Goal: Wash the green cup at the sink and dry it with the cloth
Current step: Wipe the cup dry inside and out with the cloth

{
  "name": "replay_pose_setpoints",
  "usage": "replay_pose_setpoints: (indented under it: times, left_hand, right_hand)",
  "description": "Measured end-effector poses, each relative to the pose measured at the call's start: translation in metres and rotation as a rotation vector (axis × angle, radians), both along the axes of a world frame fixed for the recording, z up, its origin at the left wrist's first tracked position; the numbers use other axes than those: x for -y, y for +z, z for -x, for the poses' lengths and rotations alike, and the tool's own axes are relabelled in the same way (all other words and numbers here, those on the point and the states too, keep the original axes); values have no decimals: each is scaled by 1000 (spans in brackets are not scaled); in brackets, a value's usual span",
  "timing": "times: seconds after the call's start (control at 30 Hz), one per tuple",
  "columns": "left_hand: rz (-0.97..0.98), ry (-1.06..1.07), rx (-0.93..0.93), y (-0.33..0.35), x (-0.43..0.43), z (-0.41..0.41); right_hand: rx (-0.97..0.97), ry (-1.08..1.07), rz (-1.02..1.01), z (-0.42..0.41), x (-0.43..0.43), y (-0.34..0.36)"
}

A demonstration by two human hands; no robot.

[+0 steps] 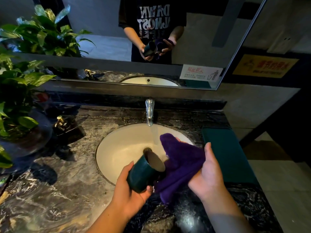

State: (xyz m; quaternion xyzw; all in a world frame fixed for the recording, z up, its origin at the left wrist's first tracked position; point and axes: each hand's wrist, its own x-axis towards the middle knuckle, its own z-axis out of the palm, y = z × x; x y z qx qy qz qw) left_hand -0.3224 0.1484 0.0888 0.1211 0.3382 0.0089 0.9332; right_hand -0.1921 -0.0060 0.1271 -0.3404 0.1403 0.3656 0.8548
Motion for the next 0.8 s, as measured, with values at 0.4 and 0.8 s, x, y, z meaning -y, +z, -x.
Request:
replay_pose_setpoints:
  times: [0.4,0.8]
  left_hand:
    - [-8,-26,51,-15,0,-9]
    - [-43,3,35,-7,-7,-12]
  right_hand:
    - [-69,-43,-135,24,7,-35]
    - [-176,-218,-108,10,50,-60]
